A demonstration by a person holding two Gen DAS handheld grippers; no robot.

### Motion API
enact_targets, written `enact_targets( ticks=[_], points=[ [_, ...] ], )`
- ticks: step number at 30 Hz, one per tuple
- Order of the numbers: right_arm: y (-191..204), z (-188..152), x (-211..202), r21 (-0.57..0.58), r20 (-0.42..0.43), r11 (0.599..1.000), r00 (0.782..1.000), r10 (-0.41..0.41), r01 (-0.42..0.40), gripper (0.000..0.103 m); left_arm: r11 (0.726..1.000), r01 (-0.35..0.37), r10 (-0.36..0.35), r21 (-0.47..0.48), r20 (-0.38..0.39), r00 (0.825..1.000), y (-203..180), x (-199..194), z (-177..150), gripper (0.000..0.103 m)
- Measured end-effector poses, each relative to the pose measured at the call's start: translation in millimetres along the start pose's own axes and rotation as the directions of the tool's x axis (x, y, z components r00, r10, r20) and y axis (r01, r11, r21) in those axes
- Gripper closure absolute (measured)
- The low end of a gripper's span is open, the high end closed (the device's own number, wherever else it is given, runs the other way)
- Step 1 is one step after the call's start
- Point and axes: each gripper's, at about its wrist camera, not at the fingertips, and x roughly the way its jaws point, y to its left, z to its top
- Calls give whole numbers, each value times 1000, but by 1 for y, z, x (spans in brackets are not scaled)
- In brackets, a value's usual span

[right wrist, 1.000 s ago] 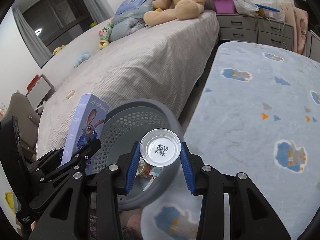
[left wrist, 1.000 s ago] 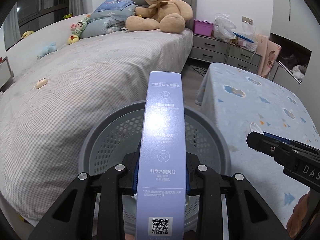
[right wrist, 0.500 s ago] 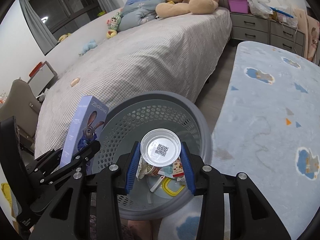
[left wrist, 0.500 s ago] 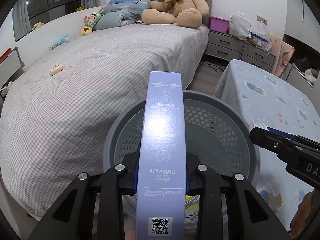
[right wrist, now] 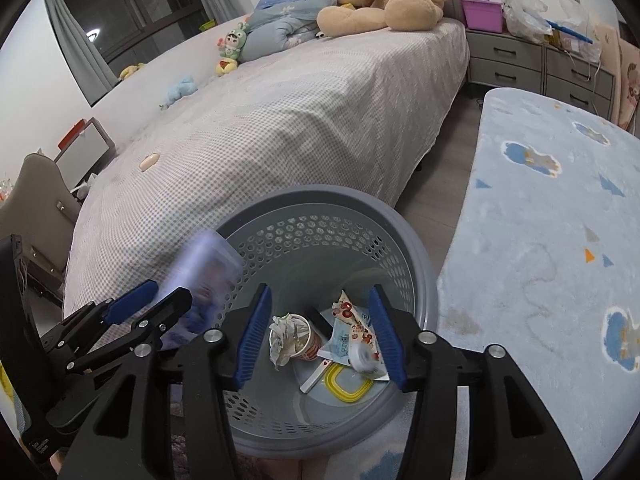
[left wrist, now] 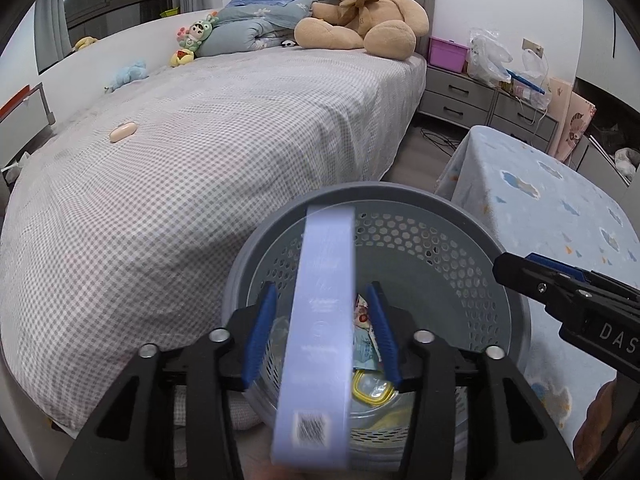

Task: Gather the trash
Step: 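Open both grippers to drop the box and cap into the wastebasket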

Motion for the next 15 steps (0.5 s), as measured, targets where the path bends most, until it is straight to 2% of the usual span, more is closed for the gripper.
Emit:
enact_targets(
  ticks=[4, 8, 15],
  points=[
    [0, 0, -1, 6, 0, 1000, 1000, 5, -5, 50, 1000, -8, 8, -6, 4, 1000, 2, -2, 0, 47],
    [0, -1, -4, 10, 7, 1000, 1000, 4, -4, 45, 1000, -13, 13, -8, 6, 1000, 2, -2, -1, 44],
    [-2, -3, -6, 17, 7, 1000, 1000, 5, -6, 44, 1000, -24, 24, -6, 14, 1000, 1, -2, 0, 38]
  ],
)
